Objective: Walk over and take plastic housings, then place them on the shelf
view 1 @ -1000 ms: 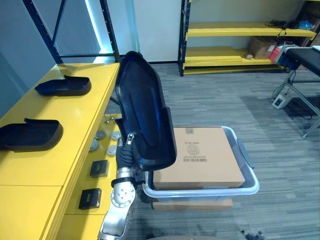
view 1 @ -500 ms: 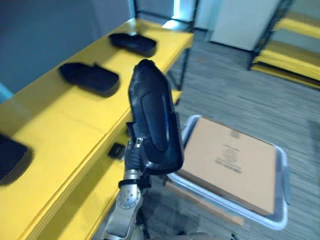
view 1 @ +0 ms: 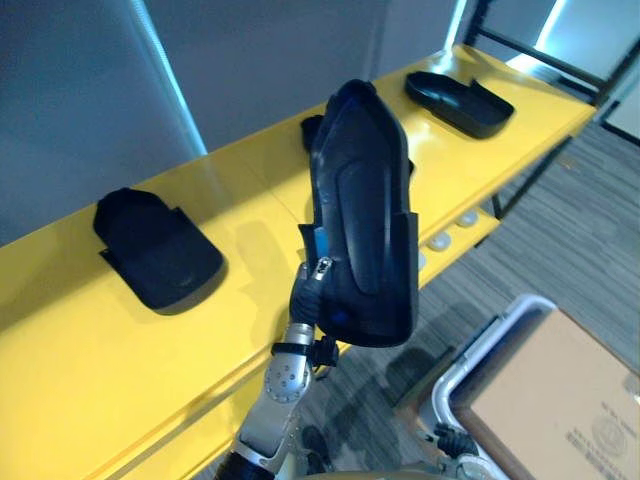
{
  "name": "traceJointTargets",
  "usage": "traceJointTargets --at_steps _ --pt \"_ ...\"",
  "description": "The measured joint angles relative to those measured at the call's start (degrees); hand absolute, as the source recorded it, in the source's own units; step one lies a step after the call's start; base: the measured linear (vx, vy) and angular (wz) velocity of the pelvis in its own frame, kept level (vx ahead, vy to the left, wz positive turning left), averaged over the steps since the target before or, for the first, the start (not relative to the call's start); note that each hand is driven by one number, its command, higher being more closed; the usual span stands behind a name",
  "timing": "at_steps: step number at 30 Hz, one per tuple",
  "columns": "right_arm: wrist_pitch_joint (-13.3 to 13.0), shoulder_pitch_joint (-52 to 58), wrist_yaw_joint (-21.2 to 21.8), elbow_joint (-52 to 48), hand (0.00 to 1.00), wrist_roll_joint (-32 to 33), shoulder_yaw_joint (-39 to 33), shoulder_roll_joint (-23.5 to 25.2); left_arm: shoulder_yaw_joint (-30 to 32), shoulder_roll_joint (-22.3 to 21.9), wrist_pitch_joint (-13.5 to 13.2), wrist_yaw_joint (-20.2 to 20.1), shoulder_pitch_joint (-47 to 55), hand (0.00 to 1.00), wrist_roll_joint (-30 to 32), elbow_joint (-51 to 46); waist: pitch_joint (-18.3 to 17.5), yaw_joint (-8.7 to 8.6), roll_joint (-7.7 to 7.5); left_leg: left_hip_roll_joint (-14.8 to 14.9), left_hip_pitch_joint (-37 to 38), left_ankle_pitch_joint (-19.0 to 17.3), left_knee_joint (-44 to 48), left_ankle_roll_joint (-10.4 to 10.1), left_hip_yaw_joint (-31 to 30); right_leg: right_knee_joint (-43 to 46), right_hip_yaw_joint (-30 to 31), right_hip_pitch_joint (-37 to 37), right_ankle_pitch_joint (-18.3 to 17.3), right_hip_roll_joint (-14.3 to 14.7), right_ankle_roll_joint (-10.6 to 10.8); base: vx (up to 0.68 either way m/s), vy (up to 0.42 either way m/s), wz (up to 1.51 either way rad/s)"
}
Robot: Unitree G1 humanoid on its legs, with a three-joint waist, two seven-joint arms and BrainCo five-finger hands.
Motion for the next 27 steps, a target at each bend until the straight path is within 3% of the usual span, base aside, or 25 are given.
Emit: traceJointTargets --at_steps 2,3,4,5,8,11,18,20,22,23,24,25,26,27 --pt "-0.01 0.14 -0.06 -0.49 0.0 0.39 0.35 0.0 0.47 0.02 -0.13 0.06 0.09 1.0 -0.02 0.02 0.05 0.21 -0.01 -0.28 0.39 -0.6 1.03 -1.04 -2.9 -2.58 4.23 -2.48 0.8 1.9 1.32 0.23 -0.053 1.32" --pt "0.01 0.22 -0.22 -0.4 0.0 0.85 0.78 0.1 1.01 0.03 -0.21 0.09 0.48 1.0 -0.06 0.07 -0.05 0.48 -0.45 -0.78 0.82 -1.02 1.73 -1.77 -4.0 -5.57 4.86 -3.33 3.01 2.07 2.51 0.27 -0.086 1.33" --pt "0.0 0.69 -0.27 -0.37 0.0 1.44 1.36 0.69 2.01 0.08 -0.45 0.24 1.27 1.0 -0.08 0.19 -0.05 1.31 -1.85 -2.12 2.23 -1.83 2.65 -3.17 -5.43 -10.53 5.35 -3.54 12.02 0.56 2.13 0.29 -0.108 1.31" --pt "0.02 0.71 -0.22 -0.32 0.0 1.89 1.31 0.87 2.08 -0.39 -0.58 0.43 1.79 1.0 -0.13 0.72 -0.02 1.37 -1.33 -1.81 2.52 -2.28 3.3 -3.73 -6.12 -10.13 4.6 -2.6 11.52 0.35 2.14 0.28 -0.12 1.1" --pt "0.0 0.37 -0.04 -0.23 0.0 1.85 1.57 0.8 1.95 -1.01 -1.73 0.65 4.99 1.0 -0.65 0.6 -1.2 4.31 0.55 0.33 2.8 -2.04 2.63 -6.51 -7.56 -15.91 1.13 1.54 12.35 1.87 0.93 0.22 -0.132 0.43" --pt "0.2 0.43 0.02 -0.25 0.0 1.82 2.53 1.18 1.87 -1.15 -1.95 -0.83 5.83 1.0 -1.64 0.33 -1.42 5.01 0.1 1.43 4.17 -0.57 -0.51 -8.79 -7.57 -19.72 -0.55 3.91 13.68 3.05 -0.31 0.13 -0.106 0.21" --pt "0.22 1.38 -1.03 -0.29 0.0 1.08 2.61 1.54 4.54 -0.94 -1.62 -1.32 9.61 1.0 -2.22 0.42 -2.08 4.95 -0.34 2.24 6.75 1.42 -4.55 -8.02 -8.69 -28.43 -3.17 9.96 17.56 4.83 -0.42 0.04 -0.022 0.15" --pt "0.07 1.84 -1.06 -0.31 0.0 0.78 2.68 1.77 6.15 -0.94 -1.32 -1.2 9.64 1.0 -2.22 0.41 -2.07 5.18 -0.55 1.72 6.07 2.4 -4.72 -7.78 -9.76 -29.27 -4.54 10.34 17.96 4.44 -0.31 -0.06 0.001 0.38" --pt "-0.01 2.37 -1.09 -0.27 0.0 0.61 2.67 1.81 6.71 -0.97 -1.29 -1.17 9.67 1.0 -2.22 0.0 -1.57 5.29 -1.25 0.84 4.34 3.62 -4.1 -9.0 -10.79 -29.21 -7.69 10.33 17.95 3.17 -0.3 -0.12 0.015 0.85" --pt "-0.04 2.67 -1.18 -0.12 0.0 0.6 2.66 2.19 6.93 -1.13 -1.21 -1.13 9.65 1.0 -2.22 -1.15 -1.01 4.95 -1.69 1.79 2.05 1.83 -2.06 -9.48 -5.96 -29.06 -10.72 9.86 17.95 2.22 -0.32 -0.14 0.028 1.09" --pt "-0.11 2.78 -1.21 -0.19 0.0 0.69 2.49 2.09 6.87 -1.34 -1.24 -1.12 9.53 1.0 -2.21 -1.73 -0.93 4.9 -1.5 3.78 0.31 0.69 0.37 -8.65 -0.62 -28.41 -12.12 8.88 17.87 2.03 -0.44 -0.17 0.061 1.16" --pt "0.03 1.98 -1.47 0.99 0.0 0.62 2.47 1.14 6.96 -1.6 -1.28 -1.11 9.4 1.0 -2.26 -2.73 -0.87 5.23 -1.39 8.54 -3.59 -1.55 7.11 -6.45 9.08 -25.78 -13.8 6.04 17.41 0.85 -0.72 -0.12 0.072 0.73" --pt "0.0 1.53 -1.46 1.82 0.0 0.6 2.47 0.84 7.0 -1.68 -1.29 -1.07 9.3 1.0 -2.3 -2.85 -0.87 5.2 -1.39 9.88 -4.56 -2.18 9.71 -5.62 10.79 -25.0 -14.05 5.3 17.09 0.16 -0.83 -0.14 0.158 0.69" --pt "0.09 1.03 -1.51 2.83 0.0 0.72 2.29 0.59 7.17 -1.69 -1.28 -1.06 9.02 1.0 -2.37 -2.83 -0.59 4.98 -1.89 13.06 -6.0 -3.71 16.57 -4.33 12.64 -22.44 -14.62 4.01 15.97 -1.98 -0.34 -0.12 0.245 0.46"
